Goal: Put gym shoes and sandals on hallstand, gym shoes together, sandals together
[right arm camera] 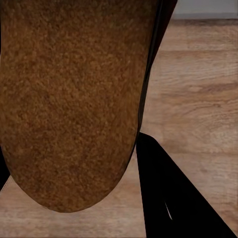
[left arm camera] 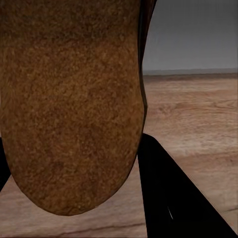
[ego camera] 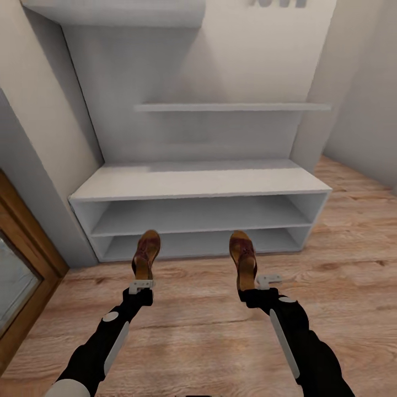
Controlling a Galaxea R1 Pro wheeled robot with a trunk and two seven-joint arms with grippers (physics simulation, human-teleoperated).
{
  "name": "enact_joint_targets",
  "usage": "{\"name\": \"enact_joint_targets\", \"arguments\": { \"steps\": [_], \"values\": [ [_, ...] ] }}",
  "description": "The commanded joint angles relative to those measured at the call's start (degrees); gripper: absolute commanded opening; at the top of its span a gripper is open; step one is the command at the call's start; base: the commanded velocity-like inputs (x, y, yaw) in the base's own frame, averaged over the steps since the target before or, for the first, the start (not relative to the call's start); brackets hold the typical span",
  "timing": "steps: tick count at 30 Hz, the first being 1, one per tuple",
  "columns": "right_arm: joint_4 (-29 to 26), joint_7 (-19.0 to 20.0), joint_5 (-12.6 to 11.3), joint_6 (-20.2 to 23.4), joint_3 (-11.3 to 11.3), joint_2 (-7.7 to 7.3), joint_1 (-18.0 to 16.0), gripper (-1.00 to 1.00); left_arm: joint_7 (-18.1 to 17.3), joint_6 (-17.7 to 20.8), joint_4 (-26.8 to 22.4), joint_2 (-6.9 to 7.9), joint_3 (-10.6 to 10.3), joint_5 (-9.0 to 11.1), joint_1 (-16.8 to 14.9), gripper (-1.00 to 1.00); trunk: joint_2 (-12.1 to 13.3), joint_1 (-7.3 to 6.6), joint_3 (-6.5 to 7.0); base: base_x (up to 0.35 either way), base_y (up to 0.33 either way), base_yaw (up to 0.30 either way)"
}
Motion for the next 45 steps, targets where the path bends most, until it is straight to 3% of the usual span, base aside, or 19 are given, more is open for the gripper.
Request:
{"name": "enact_joint_targets", "arguments": {
  "steps": [1,8,17,22,29,33,40,45],
  "values": [
    [-0.1,-0.2,-0.2,0.3,0.0,0.01,0.0,-1.0,-0.2,0.4,-0.1,0.02,0.0,0.4,0.0,-1.0,0.0,-0.01,-0.02,0.012,-0.012,0.284],
    [-0.1,-0.2,-0.2,0.3,0.0,0.0,0.0,-1.0,-0.2,0.4,-0.1,0.02,0.0,0.4,0.0,-1.0,0.0,-0.01,0.2,0.003,-0.003,0.271],
    [-0.1,-0.1,0.0,0.3,0.0,0.01,0.0,-1.0,-0.2,0.4,0.3,0.02,0.0,0.4,0.0,-1.0,0.0,-0.01,0.24,0.0,0.0,0.036],
    [0.6,0.8,0.4,-0.1,-1.7,-1.0,0.0,-1.0,0.0,1.7,0.8,-0.22,0.1,1.1,0.7,-1.0,0.0,-0.01,0.24,0.0,0.0,0.0],
    [0.3,0.2,0.0,-0.1,0.0,1.23,0.0,-1.0,-0.2,-0.5,0.9,0.01,0.1,1.2,1.5,-1.0,0.0,-0.01,0.24,0.0,0.0,0.0],
    [0.3,-0.2,0.0,-0.1,1.3,1.22,0.0,-1.0,-0.1,-0.7,0.9,0.02,0.1,1.2,1.6,-1.0,0.0,-0.01,0.24,0.0,0.0,0.0],
    [0.6,0.1,-0.1,-0.2,0.7,0.86,0.0,-1.0,-0.1,0.0,0.9,0.02,0.1,1.2,1.4,-1.0,0.0,-0.01,0.24,0.0,0.0,0.0],
    [0.7,0.1,0.0,-0.2,-1.0,0.8,0.0,-1.0,-0.1,1.6,0.8,0.02,0.1,1.1,1.3,-1.0,0.0,-0.01,0.24,0.0,0.0,0.0]
  ]
}}
